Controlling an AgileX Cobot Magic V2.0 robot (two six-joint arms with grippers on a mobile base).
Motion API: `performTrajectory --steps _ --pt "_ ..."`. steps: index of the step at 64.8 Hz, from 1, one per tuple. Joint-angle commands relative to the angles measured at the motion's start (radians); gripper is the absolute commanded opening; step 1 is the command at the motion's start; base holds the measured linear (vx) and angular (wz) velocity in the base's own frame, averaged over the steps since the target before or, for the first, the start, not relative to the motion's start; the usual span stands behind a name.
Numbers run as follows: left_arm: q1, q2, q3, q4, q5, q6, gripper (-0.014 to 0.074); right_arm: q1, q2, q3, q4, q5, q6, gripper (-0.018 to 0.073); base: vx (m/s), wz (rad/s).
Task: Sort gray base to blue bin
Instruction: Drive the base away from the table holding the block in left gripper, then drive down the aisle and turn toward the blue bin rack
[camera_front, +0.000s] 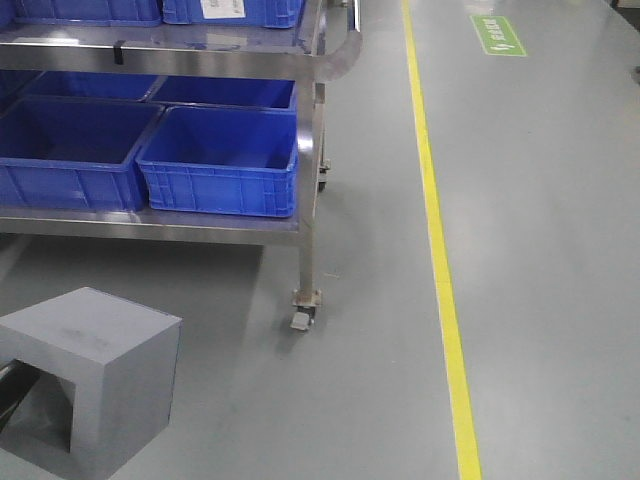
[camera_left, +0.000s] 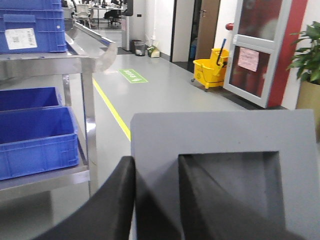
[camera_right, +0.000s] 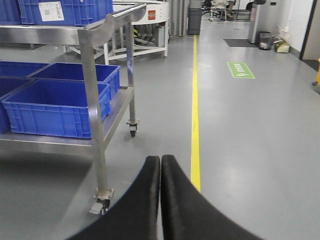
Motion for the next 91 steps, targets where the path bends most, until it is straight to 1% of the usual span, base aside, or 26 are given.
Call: performTrajectory --steps 1,16,27,65,91 --pt "-0.002 0.006 -0.035 -0.003 -0.105 -0.01 -0.0006 -0.005 -0.012 0.014 -0.006 -0.074 -0.005 -0.0009 0.37 0.18" --pt "-0.002 0.006 -0.035 -0.003 -0.105 -0.01 -0.0006 -0.005 -0.012 0.014 -0.006 -0.074 -0.005 -0.0009 0.35 0.3" --pt "-0.002 0.006 -0.035 -0.003 -0.105 -0.01 -0.0006 -0.005 -0.012 0.014 -0.006 -0.074 -0.005 -0.0009 0.32 0.62" --pt "-0.002 0.006 -0.035 -0.003 -0.105 -0.01 -0.0006 -0.005 -0.012 0.014 -0.006 -0.074 -0.005 -0.0009 0.29 0.97" --pt "-0.002 0.006 -0.035 -0.003 -0.105 -0.01 -0.0006 -0.005 -0.012 0.014 -0.006 -0.074 -0.005 -0.0009 0.27 0.78"
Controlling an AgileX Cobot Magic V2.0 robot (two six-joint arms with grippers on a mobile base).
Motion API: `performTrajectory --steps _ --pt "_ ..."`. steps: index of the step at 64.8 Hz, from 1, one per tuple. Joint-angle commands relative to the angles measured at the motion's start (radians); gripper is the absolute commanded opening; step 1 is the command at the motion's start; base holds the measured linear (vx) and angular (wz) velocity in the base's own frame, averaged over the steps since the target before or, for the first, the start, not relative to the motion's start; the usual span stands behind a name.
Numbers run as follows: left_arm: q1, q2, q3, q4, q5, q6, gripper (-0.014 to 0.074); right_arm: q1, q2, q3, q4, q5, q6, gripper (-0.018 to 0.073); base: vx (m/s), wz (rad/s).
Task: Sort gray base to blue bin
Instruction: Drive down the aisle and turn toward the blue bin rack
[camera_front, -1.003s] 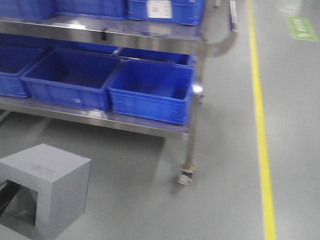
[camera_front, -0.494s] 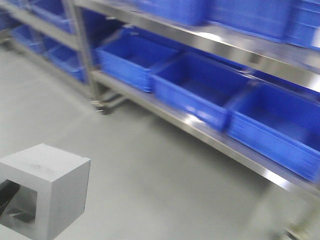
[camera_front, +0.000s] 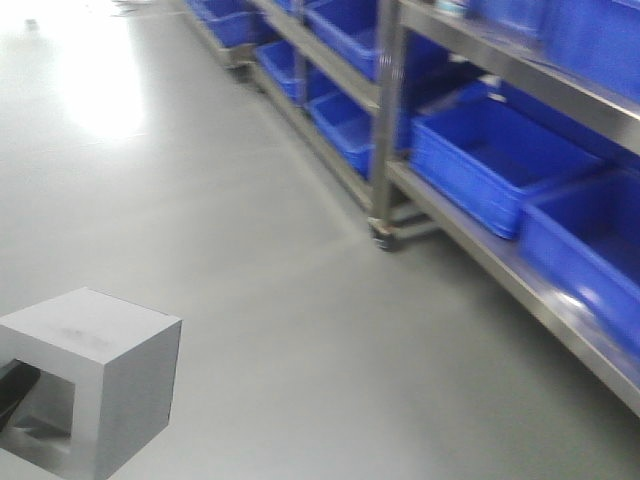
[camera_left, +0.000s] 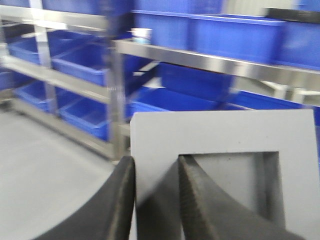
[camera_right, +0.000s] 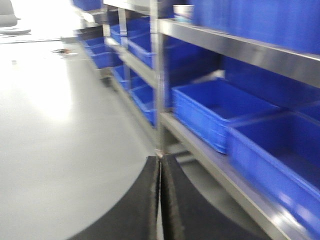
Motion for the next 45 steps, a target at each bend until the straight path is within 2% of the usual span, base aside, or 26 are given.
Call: performTrajectory --steps 1,28,45 --pt "-0.002 0.006 -0.035 -0.003 -0.105 -0.01 -0.0006 -0.005 -0.012 0.014 -0.006 -0.074 -0.005 -0.0009 0.29 0.71" --pt "-0.002 0.006 -0.035 -0.003 -0.105 -0.01 -0.0006 -0.005 -0.012 0.014 -0.006 -0.074 -0.005 -0.0009 0.32 0.65" --pt "-0.002 0.006 -0.035 -0.003 -0.105 -0.01 -0.0006 -0.005 -0.012 0.014 -0.006 -0.074 -0.005 -0.0009 0.38 0.39"
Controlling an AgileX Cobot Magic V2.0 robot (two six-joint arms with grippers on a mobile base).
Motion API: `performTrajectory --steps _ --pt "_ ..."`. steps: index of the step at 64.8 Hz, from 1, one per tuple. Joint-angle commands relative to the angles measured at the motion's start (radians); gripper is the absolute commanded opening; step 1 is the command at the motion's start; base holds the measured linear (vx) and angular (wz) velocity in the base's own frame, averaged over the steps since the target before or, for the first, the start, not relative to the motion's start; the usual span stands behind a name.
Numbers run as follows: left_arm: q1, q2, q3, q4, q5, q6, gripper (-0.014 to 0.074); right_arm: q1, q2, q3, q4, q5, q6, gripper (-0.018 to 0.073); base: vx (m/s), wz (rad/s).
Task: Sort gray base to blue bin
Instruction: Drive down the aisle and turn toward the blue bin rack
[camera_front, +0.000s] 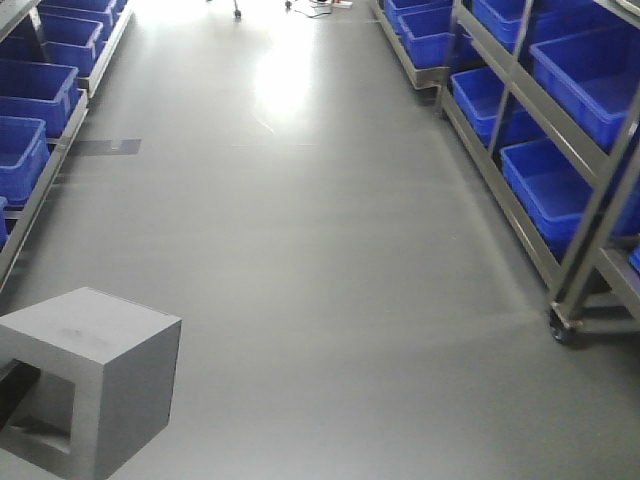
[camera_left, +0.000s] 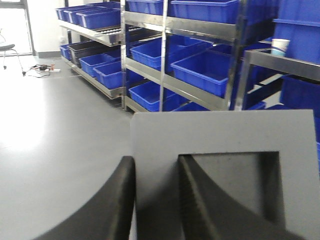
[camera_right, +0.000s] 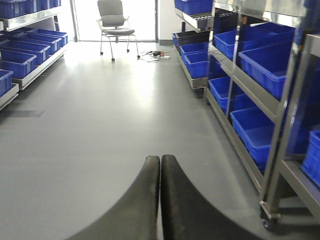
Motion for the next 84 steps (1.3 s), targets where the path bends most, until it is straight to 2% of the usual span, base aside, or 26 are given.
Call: performTrajectory --steps 1,84 --pt "-0.002 0.006 -0.035 -0.003 -0.105 -0.01 -0.0006 -0.005 -0.012 0.014 -0.006 -0.074 -0.005 -0.0009 0.41 0.23" --pt "-0.002 0.006 -0.035 -0.003 -0.105 -0.01 -0.0006 -0.005 -0.012 0.014 -0.006 -0.074 -0.005 -0.0009 0.46 0.06"
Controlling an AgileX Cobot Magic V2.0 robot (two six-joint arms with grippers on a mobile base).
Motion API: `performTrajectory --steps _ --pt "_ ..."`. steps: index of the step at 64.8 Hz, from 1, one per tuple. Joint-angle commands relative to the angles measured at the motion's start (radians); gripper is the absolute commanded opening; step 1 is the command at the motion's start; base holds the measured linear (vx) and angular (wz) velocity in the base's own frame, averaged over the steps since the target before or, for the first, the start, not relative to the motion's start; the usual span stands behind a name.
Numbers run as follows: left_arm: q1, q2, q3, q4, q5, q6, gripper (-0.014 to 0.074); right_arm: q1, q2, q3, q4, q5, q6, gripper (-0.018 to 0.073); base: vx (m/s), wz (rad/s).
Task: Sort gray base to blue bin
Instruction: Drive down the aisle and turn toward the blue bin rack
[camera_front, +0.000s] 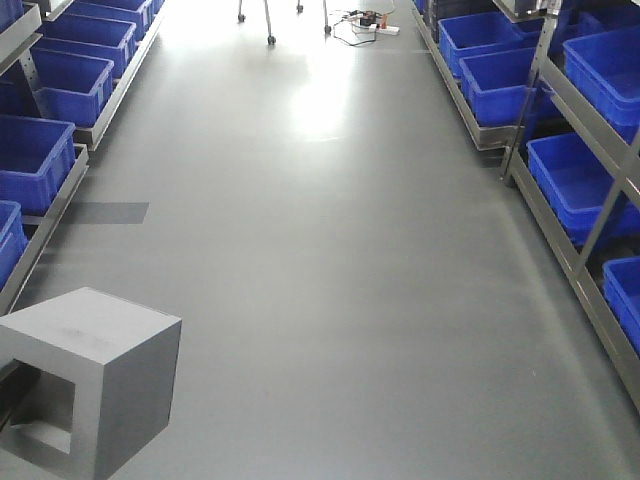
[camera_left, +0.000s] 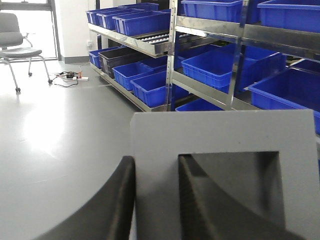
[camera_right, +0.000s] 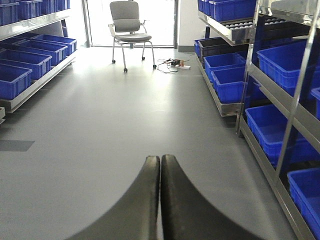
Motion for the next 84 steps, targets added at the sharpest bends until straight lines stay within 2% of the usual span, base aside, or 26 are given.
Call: performTrajectory --steps 1,84 --pt "-0.002 0.006 -0.035 -0.003 -0.105 -0.01 -0.0006 -0.005 -0.012 0.014 -0.006 -0.074 -0.005 -0.0009 0.46 0.06" --pt "-0.002 0.006 -0.035 -0.003 -0.105 -0.01 -0.0006 -0.005 -0.012 0.014 -0.006 -0.074 -0.005 -0.0009 0.46 0.03"
